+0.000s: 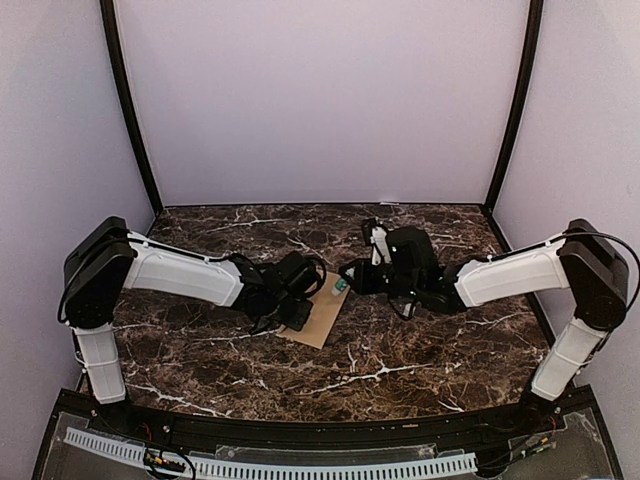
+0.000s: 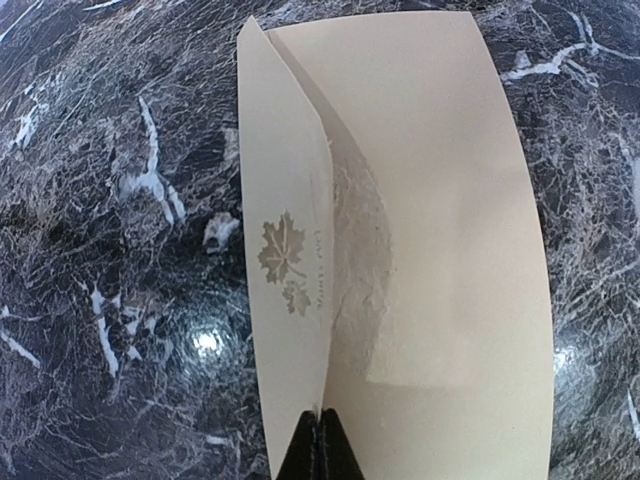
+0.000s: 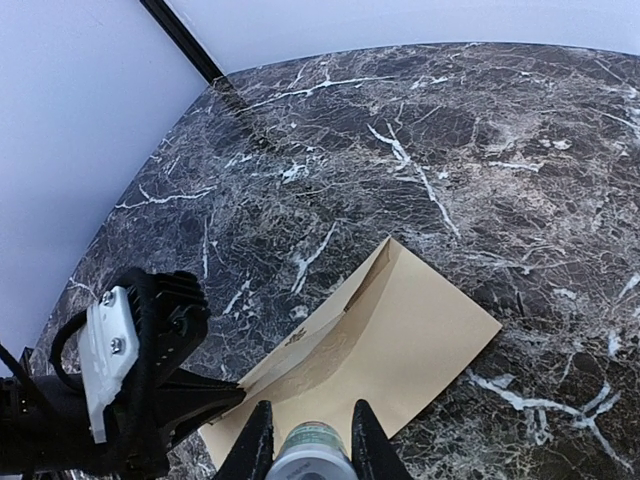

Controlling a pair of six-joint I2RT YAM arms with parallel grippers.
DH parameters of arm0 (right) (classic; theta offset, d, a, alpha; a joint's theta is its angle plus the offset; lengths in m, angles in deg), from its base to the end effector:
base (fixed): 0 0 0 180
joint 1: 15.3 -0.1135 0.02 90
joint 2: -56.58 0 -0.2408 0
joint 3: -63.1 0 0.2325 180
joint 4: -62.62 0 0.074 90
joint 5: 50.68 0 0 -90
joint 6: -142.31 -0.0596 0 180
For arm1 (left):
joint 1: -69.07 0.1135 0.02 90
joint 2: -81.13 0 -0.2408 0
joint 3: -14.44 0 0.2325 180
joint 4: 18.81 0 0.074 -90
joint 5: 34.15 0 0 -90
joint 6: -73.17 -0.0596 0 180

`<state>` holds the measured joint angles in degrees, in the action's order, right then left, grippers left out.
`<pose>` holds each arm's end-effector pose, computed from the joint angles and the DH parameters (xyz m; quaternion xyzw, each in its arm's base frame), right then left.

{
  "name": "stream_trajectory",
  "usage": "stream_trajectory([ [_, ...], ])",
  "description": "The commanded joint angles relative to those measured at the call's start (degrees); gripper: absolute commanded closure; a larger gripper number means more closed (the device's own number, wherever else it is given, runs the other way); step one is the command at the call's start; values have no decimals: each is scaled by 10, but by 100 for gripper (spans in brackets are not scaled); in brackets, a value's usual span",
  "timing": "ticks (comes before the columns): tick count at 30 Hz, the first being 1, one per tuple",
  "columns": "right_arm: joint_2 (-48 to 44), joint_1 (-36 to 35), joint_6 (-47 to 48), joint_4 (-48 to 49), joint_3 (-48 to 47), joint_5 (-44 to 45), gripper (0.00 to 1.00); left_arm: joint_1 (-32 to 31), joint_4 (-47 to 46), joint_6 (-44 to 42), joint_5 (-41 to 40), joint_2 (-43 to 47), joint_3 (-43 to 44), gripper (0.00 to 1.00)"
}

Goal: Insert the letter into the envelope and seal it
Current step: Paint the envelope at the center of the board.

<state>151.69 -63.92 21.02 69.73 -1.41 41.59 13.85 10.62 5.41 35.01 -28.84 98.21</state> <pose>0.2424 0.2716 0.1818 -0.1152 0.8282 0.3394 0.4309 0.2365 -0.3034 0.1301 0.2155 0.9161 -0.0470 0.3348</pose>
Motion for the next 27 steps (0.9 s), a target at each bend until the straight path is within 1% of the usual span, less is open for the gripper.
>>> stream_trajectory([
  [1, 22, -2, -7, 34, -31, -16, 100, 10, -35, 36, 49, 53, -39, 100],
  [8, 44, -2, -14, 38, -47, -35, 100, 26, -74, 42, 124, 86, -62, 100],
  [12, 57, -2, -16, 40, -54, -36, 100, 41, -94, 53, 160, 90, -76, 100],
  [19, 75, -2, -17, 26, -53, -5, 100, 52, -110, 57, 174, 80, -94, 100],
  [27, 108, -2, -9, 24, -70, 0, 100, 55, -115, 57, 182, 75, -99, 100],
])
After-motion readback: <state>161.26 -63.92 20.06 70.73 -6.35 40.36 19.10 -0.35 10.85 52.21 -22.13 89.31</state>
